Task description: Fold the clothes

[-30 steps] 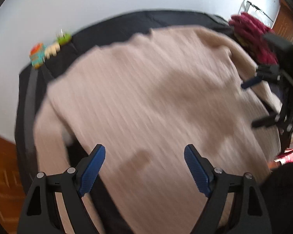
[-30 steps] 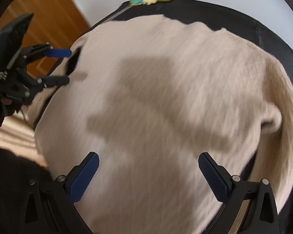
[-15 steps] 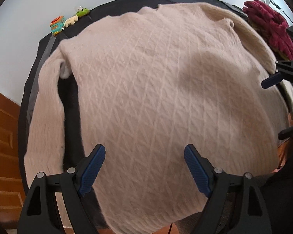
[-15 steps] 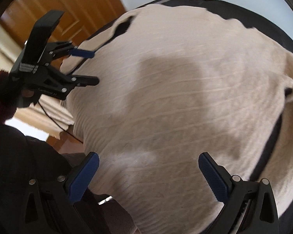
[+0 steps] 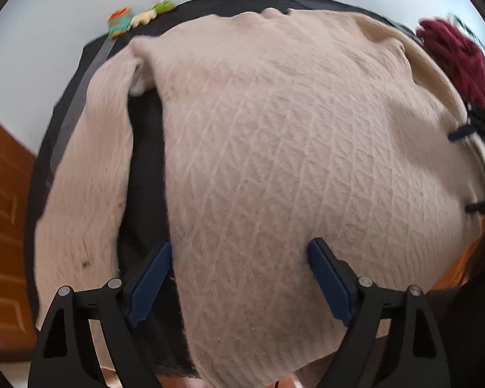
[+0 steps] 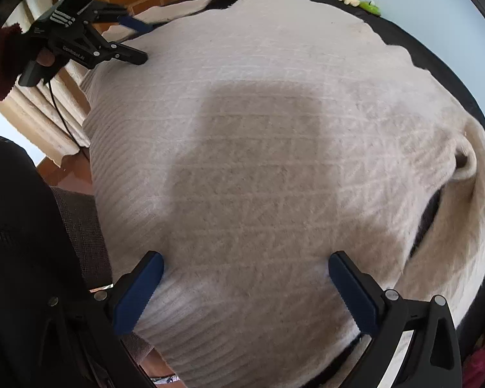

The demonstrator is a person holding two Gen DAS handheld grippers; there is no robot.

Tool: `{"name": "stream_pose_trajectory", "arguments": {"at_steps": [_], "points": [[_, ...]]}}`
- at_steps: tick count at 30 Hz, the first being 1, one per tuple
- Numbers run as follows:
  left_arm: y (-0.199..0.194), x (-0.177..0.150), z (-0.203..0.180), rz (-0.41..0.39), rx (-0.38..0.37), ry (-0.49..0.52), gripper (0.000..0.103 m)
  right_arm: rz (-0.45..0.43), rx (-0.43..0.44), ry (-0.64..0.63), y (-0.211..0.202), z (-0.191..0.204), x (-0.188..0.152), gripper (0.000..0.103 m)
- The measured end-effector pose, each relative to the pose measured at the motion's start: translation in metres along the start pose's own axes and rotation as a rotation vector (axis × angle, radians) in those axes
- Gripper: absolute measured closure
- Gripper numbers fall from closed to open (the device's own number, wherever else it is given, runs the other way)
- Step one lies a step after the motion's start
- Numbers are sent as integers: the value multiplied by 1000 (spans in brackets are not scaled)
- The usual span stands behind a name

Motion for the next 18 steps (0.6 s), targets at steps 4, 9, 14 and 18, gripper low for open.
{"name": "stream_pose_trajectory", "arguments": {"at_steps": [4,9,14,18], "points": [[-8,16,-7,6,20,-7,15,34,-9,52,0,-5,7,0],[-26,64,-19,-67,0,-39,15,-51,-18,177,-22,-35,32,0],[-8,118,-19,-101,-9,-69,15,-194,-38,434,-38,-116,68,0],[25,147,-19,-66,9,-79,15,-211,-61,541,-22,-142,101,0]]}}
Point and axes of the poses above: each gripper's, at about its wrist camera, not at the fingertips, and y roughly the way its jaws point, z to its left, x to its top, the point moved 4 cm from there along y, roughly the way its jaws point, and after that the axes turned 6 degrees about -y, right-handed, at the moved point
